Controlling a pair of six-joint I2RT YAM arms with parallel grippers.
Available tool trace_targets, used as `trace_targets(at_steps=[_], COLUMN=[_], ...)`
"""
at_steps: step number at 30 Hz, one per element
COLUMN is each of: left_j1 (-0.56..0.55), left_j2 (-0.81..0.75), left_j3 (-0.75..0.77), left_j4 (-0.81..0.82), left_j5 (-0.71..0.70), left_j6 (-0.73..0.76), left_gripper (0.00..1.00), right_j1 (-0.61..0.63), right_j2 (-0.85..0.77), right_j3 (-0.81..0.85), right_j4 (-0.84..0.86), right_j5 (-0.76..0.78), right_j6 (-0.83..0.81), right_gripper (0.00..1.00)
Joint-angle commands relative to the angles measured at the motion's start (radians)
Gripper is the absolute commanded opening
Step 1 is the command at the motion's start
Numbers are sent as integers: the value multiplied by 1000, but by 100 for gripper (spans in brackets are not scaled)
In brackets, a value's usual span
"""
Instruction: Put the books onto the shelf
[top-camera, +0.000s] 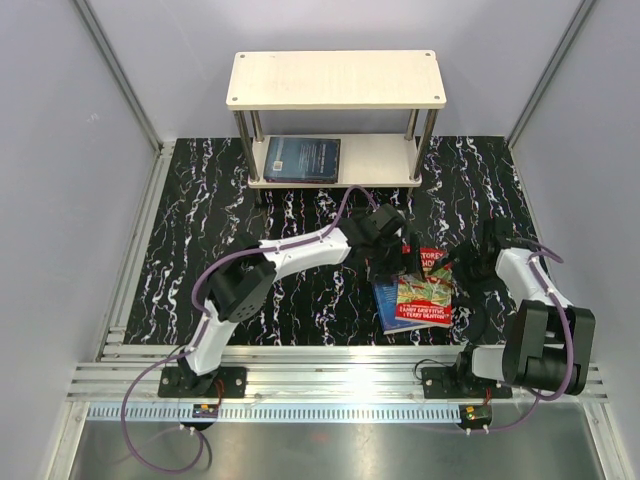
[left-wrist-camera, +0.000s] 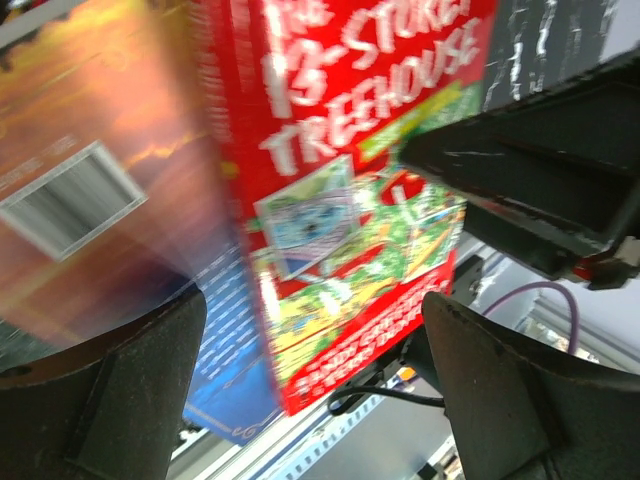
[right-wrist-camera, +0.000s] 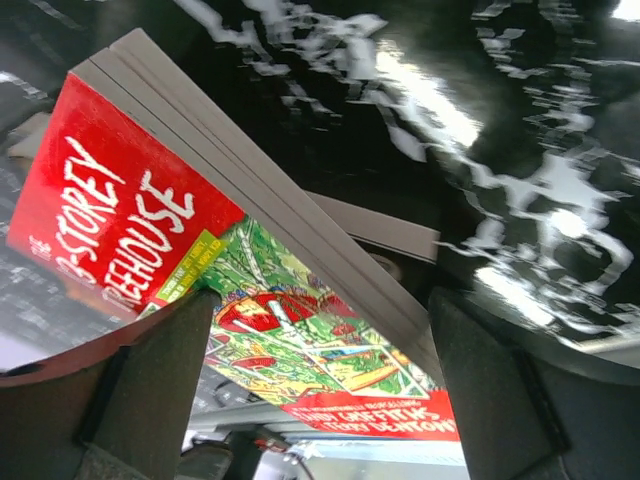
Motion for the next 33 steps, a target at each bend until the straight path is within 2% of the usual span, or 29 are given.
trace_targets(at_steps=[1,4,5,6,11,12,13,15,16,18,25,29,31,33], left_j1=[-2,-2,-2,-2,-2,-2,-2,-2,-2,-3,1,8,8,8], left_j2=[40,48,52,60,59,57,52,48,45,37,-30,-76,-96,-106], left_j3=[-12,-30,-29,-30,-70,-82,-104,-121,-137,-150,-228,-309,-341,-342], left_j4=[78,118,121,126,178,210,227,272,285,313,443,619,664,675], left_j5=[57,79,82,91,114,119,123,139,140,146,162,180,180,175], left_j6=[-37,-55,-57,-60,-92,-107,-117,-138,-143,-149,-189,-269,-308,-318], left_gripper=[93,93,93,93,93,93,93,92,92,92,93,94,93,93], right_j1=[0,0,0,0,0,0,0,0,0,0,0,4,10,16], right_j2=[35,37,26,18,-44,-51,-57,-77,-84,-104,-140,-124,-123,-131], right_j3=[-41,-45,-38,-34,23,32,50,63,69,74,89,103,103,110], right_j4=[116,126,123,112,44,17,3,-21,-26,-34,-19,70,130,168], right_j5=[-71,-91,-84,-77,5,19,42,44,27,3,-184,-339,-423,-442], right_j6=[37,36,31,22,-12,-27,-33,-43,-43,-30,14,60,92,106], right_gripper=[94,85,81,72,48,42,31,20,7,0,0,0,9,20])
